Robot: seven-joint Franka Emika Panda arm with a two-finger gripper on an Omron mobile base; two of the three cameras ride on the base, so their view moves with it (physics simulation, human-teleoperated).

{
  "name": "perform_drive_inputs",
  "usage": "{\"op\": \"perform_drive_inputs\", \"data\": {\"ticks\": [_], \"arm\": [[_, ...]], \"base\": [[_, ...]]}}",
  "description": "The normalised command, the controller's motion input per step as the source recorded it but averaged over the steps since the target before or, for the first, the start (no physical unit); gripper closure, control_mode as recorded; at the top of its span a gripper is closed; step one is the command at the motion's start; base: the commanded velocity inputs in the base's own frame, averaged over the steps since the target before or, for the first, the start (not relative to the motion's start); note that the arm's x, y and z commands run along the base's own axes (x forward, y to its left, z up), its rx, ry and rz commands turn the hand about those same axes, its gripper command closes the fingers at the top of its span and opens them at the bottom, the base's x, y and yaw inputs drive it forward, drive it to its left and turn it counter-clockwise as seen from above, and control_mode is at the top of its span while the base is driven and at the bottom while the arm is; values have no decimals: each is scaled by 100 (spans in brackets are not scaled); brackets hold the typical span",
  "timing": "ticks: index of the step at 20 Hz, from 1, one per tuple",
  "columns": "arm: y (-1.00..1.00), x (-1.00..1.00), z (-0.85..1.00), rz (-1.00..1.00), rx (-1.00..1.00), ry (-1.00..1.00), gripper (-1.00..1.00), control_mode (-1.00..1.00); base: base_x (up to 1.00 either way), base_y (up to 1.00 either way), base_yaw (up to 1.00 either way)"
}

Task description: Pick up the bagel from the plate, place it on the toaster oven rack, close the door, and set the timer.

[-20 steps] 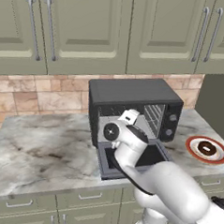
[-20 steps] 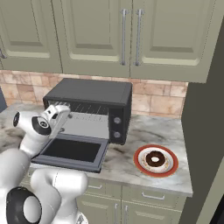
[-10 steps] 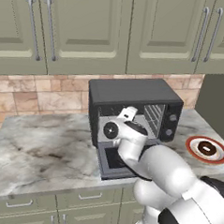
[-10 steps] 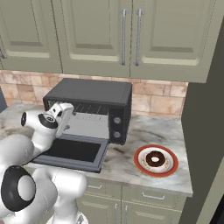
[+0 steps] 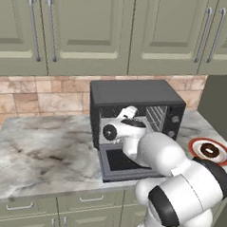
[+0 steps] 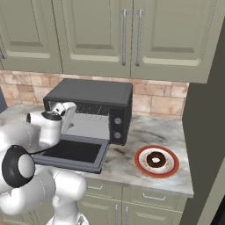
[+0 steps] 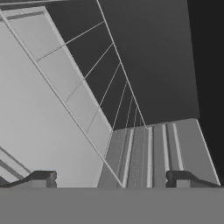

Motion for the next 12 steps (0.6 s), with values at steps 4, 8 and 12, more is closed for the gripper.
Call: {"op": "perform_drive_inputs", "data": {"ticks": [4,8,12], "arm": [[0,32,-20,0,-6,0,-100,-100],[0,26,-25,0,-5,0,-100,-100],[0,8,-41,0,-6,0,-100,-100]], "base": [[0,0,0],[0,0,0],[0,0,0]]}}
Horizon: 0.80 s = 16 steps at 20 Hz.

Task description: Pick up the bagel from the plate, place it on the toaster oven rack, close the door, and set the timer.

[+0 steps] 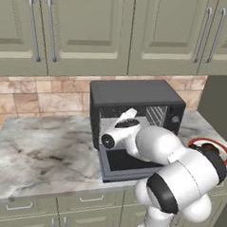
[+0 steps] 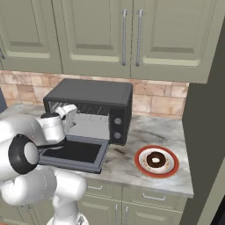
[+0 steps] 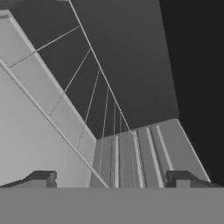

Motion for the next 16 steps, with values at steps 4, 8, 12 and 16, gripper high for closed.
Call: {"op": "perform_drive_inputs", "data": {"ticks": [4,8,12,16], "arm": [[0,-2,-46,0,-6,0,-100,-100],[0,-3,-15,0,-5,0,-100,-100],[0,5,0,3,-3,0,-100,-100],[0,18,0,2,-1,0,-100,-100]], "base": [[0,0,0],[0,0,0],[0,0,0],[0,0,0]]}}
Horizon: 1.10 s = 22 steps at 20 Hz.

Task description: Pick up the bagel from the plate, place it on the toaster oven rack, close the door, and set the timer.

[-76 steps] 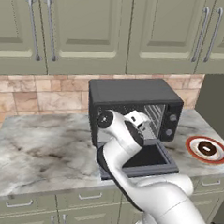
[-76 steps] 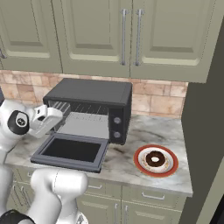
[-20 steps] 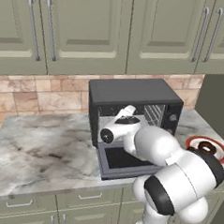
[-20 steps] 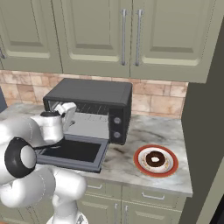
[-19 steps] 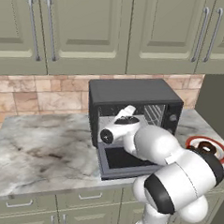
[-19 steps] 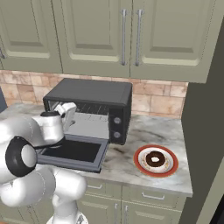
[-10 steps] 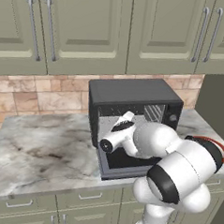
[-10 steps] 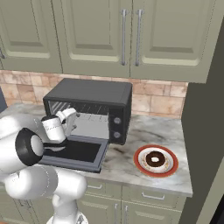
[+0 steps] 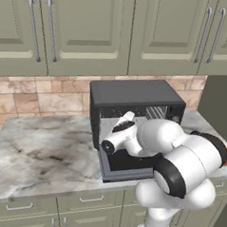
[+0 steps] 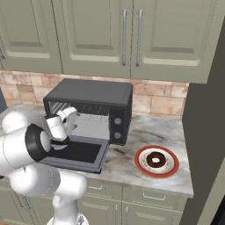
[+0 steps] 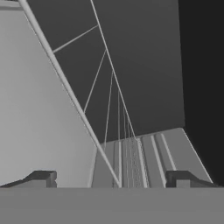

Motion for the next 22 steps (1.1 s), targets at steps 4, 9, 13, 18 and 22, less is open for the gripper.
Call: {"op": "perform_drive_inputs", "data": {"ticks": [4,9,13,18,22], "arm": [[1,21,0,2,0,0,-100,-100],[2,17,-3,3,0,2,100,-100],[0,1,-5,1,0,1,100,-100],[0,-11,-2,0,0,1,100,-100],[0,-42,0,0,0,7,100,-100]], "base": [[0,0,0],[0,0,0],[0,0,0],[0,0,0],[0,0,0]]}}
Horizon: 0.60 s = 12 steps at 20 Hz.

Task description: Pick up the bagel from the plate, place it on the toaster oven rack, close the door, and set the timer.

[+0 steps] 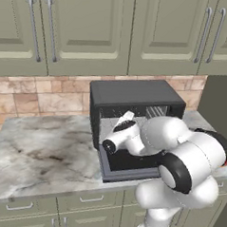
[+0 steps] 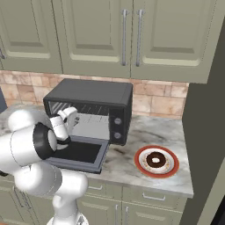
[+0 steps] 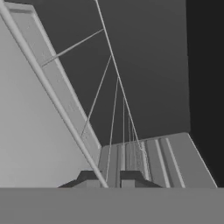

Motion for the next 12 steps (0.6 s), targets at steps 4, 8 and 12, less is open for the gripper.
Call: {"op": "perform_drive_inputs", "data": {"ticks": [4,8,12], "arm": [[0,-68,0,0,2,14,100,-100],[0,-72,0,0,4,21,100,-100],[0,-75,0,0,3,23,100,-100]], "base": [[0,0,0],[0,0,0],[0,0,0]]}}
